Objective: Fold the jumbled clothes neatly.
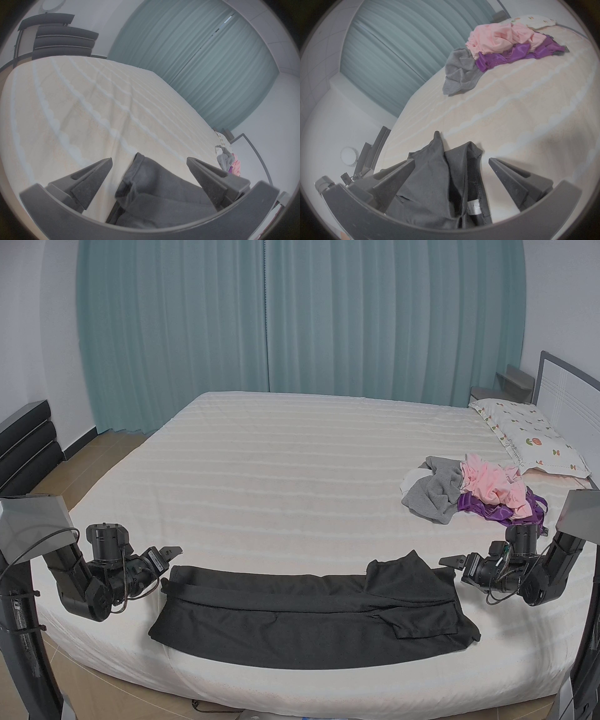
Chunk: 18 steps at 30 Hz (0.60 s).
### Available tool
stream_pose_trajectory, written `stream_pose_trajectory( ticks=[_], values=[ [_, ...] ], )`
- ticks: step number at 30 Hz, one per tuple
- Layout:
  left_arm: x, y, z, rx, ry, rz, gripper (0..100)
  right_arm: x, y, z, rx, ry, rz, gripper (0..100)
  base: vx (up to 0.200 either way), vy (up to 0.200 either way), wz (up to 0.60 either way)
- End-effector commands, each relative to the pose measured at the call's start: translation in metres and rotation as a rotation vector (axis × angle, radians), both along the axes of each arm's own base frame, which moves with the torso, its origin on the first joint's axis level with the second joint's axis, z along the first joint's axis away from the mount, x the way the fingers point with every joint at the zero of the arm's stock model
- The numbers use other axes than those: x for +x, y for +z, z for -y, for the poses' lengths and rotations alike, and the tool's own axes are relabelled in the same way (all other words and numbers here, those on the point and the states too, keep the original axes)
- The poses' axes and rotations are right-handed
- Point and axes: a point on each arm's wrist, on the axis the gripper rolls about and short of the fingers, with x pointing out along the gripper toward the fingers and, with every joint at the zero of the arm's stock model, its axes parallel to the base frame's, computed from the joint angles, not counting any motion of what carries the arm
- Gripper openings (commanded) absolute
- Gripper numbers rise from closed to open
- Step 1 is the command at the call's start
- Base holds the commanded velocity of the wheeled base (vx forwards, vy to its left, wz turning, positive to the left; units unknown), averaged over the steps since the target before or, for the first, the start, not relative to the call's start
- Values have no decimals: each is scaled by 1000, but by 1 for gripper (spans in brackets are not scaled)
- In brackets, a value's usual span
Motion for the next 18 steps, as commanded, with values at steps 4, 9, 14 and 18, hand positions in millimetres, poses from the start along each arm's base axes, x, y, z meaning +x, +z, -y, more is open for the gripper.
stream_pose_trajectory(
  ticks=[4, 9, 14, 18],
  values=[
    [40, -16, -1, -56, 46, -56, 100, 22, -22, -11, 0, -22, -64, 100, 0, 0, 0],
    [39, -25, 1, -56, 40, -91, 100, 28, -28, -11, -7, -44, -71, 100, 0, 0, 0],
    [39, -30, 3, -56, 34, -108, 100, 32, -29, -19, 9, -42, -79, 100, 0, 0, 0],
    [41, -31, 5, -56, 31, -103, 0, 33, -37, -22, 11, -39, -97, 100, 0, 0, 0]
  ],
)
